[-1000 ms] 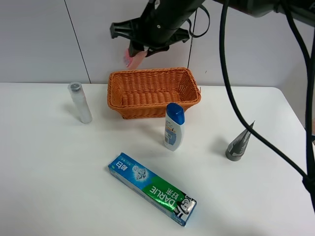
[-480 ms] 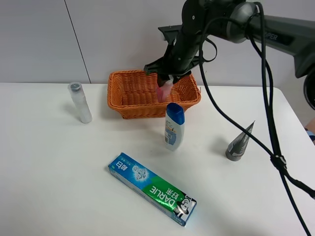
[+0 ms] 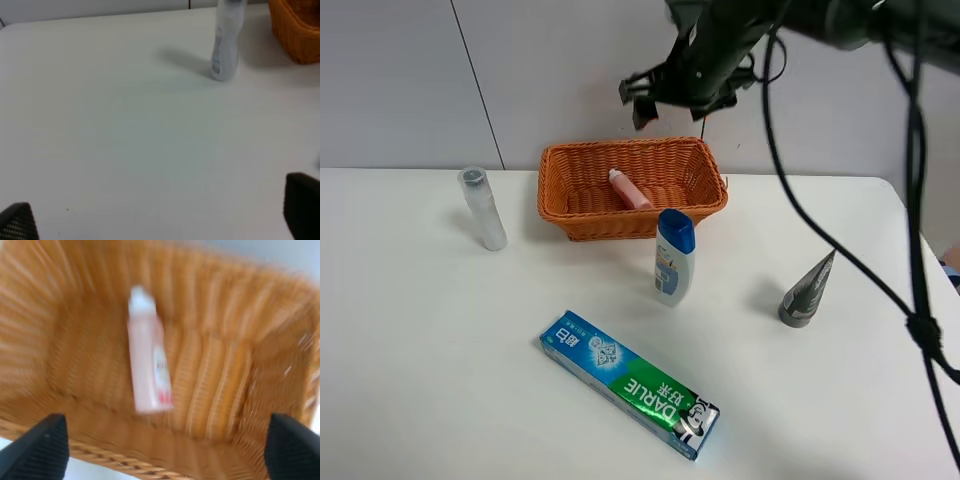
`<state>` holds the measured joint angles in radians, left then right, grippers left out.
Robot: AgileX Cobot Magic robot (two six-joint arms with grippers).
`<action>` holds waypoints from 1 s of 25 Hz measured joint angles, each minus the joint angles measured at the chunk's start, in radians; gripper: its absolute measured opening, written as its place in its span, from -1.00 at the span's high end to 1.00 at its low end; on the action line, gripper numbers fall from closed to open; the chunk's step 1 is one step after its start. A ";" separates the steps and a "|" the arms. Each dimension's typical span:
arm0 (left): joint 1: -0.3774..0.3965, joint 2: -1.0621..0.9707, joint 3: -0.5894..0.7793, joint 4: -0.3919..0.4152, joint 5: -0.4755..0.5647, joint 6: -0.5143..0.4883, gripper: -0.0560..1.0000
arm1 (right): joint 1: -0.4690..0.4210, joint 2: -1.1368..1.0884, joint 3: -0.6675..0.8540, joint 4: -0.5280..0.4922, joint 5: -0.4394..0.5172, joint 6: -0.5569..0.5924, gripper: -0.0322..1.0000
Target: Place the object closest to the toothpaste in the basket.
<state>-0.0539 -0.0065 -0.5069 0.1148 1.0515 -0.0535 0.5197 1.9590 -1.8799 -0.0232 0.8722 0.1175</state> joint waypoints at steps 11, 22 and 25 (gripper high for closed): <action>0.000 0.000 0.000 0.000 0.000 0.001 -0.99 | 0.011 -0.567 0.000 -0.181 0.035 0.017 -0.57; 0.000 0.000 0.000 0.000 0.000 0.000 -0.99 | -0.016 -1.055 0.425 -0.379 0.194 0.169 -0.57; 0.000 0.000 0.000 0.000 0.000 0.000 -0.99 | -0.119 -1.222 0.646 -0.374 0.212 0.209 -0.57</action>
<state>-0.0539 -0.0065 -0.5069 0.1148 1.0515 -0.0535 0.4010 0.7367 -1.2337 -0.3968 1.0842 0.3265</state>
